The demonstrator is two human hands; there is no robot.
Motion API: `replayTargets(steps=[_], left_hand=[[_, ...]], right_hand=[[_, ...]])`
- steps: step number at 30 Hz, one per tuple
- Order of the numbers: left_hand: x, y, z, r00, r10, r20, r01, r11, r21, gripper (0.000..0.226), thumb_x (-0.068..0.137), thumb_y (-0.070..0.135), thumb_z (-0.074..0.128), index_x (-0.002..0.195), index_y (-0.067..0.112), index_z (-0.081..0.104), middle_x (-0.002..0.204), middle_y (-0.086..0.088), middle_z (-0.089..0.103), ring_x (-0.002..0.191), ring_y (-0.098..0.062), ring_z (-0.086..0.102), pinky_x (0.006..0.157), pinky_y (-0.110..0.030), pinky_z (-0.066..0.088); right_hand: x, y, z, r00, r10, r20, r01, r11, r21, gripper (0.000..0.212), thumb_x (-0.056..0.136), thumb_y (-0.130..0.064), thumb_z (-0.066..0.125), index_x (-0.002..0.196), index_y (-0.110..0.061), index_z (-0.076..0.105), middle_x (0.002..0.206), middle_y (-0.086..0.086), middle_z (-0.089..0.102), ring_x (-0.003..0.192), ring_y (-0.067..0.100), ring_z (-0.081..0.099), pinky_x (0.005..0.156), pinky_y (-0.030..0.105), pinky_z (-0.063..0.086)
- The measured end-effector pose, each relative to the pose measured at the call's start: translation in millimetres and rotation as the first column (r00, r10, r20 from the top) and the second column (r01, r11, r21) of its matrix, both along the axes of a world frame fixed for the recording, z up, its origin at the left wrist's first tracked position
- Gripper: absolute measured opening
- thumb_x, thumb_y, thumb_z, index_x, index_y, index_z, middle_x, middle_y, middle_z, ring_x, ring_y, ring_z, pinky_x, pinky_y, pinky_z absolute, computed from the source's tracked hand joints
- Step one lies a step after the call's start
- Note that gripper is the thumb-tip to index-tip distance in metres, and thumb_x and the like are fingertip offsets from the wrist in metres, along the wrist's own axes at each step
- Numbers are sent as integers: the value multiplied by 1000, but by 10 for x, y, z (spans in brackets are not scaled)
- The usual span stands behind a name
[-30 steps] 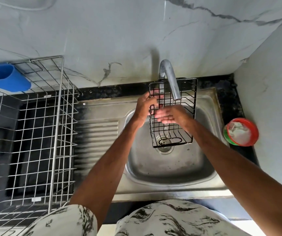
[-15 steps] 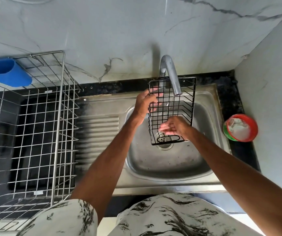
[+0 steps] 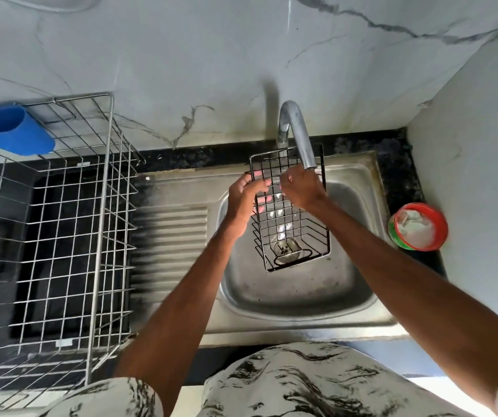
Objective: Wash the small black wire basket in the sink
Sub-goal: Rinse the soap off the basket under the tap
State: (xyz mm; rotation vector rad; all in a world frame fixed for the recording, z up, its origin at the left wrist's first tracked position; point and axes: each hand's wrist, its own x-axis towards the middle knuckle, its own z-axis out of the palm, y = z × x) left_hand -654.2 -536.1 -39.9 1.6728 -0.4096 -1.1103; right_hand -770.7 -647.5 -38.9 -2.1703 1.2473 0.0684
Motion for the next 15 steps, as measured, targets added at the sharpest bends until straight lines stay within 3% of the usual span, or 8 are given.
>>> replayTargets(steps=[2, 4, 5, 8, 10, 12, 15], left_hand=[[-16, 47, 1, 1000, -19, -5, 19, 1000, 17, 46, 71, 36, 71, 107, 8, 69, 94, -7, 76, 100, -27, 71, 94, -55, 55], [-24, 89, -37, 999, -31, 34, 30, 999, 35, 39, 74, 39, 71, 101, 11, 71, 100, -13, 77, 97, -25, 72, 91, -49, 54], [-20, 113, -55, 998, -35, 50, 32, 998, 53, 34, 74, 41, 71, 99, 17, 73, 100, -10, 78, 99, -28, 73, 93, -51, 54], [17, 145, -175, 997, -46, 67, 38, 994, 105, 26, 77, 44, 74, 99, 29, 74, 95, 2, 80, 97, -26, 76, 97, -58, 54], [43, 158, -212, 999, -29, 44, 22, 989, 143, 44, 74, 46, 78, 114, 28, 72, 97, 1, 81, 92, -26, 79, 98, -55, 54], [64, 166, -219, 1000, -17, 22, 13, 987, 163, 68, 71, 47, 80, 130, 16, 66, 106, -6, 80, 91, -25, 80, 97, -54, 54], [89, 182, -164, 999, -13, 34, 7, 982, 188, 69, 63, 50, 78, 124, 18, 68, 113, -4, 78, 88, -21, 80, 93, -51, 57]], right_hand=[[-39, 65, -123, 963, -205, 175, 162, 959, 234, 37, 105, -19, 42, 93, 1, 70, 91, 21, 73, 80, 32, 74, 66, 35, 60], [-97, 145, -221, 906, -382, 183, 246, 827, 506, 33, 105, -14, 43, 92, 0, 71, 91, 23, 74, 79, 32, 75, 66, 37, 63], [-129, 173, -239, 907, -395, 144, 245, 775, 583, 29, 104, -12, 45, 98, 0, 71, 97, 22, 75, 82, 30, 75, 68, 34, 63], [-207, 135, -200, 865, -477, 154, 253, 681, 688, 21, 101, -3, 51, 111, -2, 69, 113, 22, 73, 87, 22, 73, 83, 32, 61], [-245, 49, -43, 760, -609, 226, 262, 606, 751, 25, 99, 3, 52, 121, -2, 64, 116, 26, 70, 86, 17, 71, 84, 27, 59], [-279, -28, 77, 678, -677, 288, 274, 596, 755, 29, 97, 10, 51, 123, 2, 63, 115, 22, 72, 98, 21, 73, 90, 28, 59], [-327, -99, 161, 665, -683, 302, 245, 581, 776, 33, 96, 17, 46, 120, 6, 66, 112, 19, 73, 102, 24, 74, 87, 26, 60]])
